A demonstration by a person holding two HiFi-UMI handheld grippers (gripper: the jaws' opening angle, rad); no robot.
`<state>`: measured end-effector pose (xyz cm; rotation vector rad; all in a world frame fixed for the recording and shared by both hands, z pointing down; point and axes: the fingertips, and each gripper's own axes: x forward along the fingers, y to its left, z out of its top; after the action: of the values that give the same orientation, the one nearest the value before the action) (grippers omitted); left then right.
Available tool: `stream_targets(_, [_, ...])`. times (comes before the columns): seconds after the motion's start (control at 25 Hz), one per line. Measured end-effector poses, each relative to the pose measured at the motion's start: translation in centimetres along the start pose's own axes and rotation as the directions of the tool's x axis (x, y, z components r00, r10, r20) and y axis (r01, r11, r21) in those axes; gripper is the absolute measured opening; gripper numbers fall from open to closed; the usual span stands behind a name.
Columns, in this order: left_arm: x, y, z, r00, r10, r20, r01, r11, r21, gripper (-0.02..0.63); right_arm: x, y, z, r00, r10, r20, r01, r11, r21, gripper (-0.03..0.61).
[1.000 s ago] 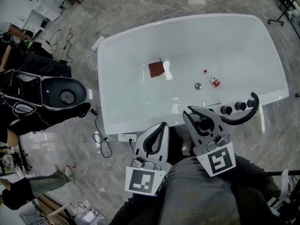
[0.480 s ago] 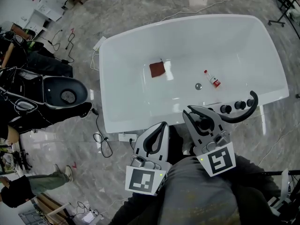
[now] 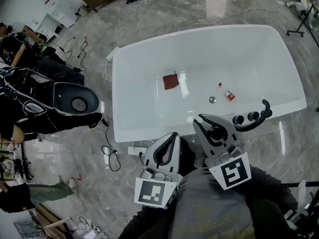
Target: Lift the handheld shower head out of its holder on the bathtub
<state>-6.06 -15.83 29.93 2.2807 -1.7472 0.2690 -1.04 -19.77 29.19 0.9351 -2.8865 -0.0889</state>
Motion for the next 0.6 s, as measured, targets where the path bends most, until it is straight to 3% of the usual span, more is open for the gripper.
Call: stream_targets(0.6, [-1.7,-2.1,3.1,0.991,0.045,0.128,-0.050,0.998,0.037,0.002,-2.6,0.5,4.1,0.994,0.066,0.083,-0.061,0.997,-0.057,0.055])
